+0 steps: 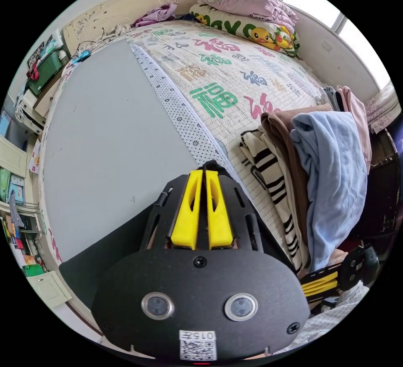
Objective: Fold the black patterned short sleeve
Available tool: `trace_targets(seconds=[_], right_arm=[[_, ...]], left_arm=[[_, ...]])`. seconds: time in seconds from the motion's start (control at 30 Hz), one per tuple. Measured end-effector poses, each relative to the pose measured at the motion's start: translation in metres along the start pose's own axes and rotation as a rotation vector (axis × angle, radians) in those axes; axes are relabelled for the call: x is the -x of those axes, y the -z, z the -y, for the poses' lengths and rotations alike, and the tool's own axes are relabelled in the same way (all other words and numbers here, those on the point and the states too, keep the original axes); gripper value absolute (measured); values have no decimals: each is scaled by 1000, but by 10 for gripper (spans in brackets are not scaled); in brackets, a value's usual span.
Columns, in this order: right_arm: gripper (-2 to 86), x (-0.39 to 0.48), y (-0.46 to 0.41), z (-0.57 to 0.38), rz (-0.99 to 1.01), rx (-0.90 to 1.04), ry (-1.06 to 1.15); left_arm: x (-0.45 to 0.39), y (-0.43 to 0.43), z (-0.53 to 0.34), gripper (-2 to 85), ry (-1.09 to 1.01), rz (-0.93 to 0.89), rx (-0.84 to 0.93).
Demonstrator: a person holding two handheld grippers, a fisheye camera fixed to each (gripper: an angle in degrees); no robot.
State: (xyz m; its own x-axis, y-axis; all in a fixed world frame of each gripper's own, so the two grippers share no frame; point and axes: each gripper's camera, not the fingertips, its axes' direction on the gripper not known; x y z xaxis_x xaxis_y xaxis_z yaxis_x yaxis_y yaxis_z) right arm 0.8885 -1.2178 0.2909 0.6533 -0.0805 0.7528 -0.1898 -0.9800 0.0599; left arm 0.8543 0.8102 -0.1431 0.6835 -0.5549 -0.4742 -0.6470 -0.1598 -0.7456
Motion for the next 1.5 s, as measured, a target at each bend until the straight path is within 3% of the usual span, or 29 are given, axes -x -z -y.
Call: trace_targets(seconds=[0.27, 0.33, 0.53, 0.77, 0.93, 1.07, 1.5], right_arm=[[-4, 16, -3, 30, -22, 26, -34], [-5, 23, -3, 33, -47, 51, -32], [-5, 29, 5, 32, -105, 23, -80], [-4, 26, 13, 35, -115, -46, -156], [-5, 41, 7, 47, -101, -85, -163], [-4, 59, -9, 58, -99, -67, -141], [-5, 104, -48, 66, -139, 5, -120]], left_arm=[[-8, -1, -19, 3, -40, 87, 0], [0, 3, -25, 2, -21, 39, 6], [42, 68, -96, -2, 154, -175, -247], [-15, 184, -258, -3, 316, -226, -542], [-75, 246, -342, 47, 175, -513, -773], [-83, 269, -368, 98, 181, -695, -781], [-74, 314, -426, 108, 83, -781, -920]])
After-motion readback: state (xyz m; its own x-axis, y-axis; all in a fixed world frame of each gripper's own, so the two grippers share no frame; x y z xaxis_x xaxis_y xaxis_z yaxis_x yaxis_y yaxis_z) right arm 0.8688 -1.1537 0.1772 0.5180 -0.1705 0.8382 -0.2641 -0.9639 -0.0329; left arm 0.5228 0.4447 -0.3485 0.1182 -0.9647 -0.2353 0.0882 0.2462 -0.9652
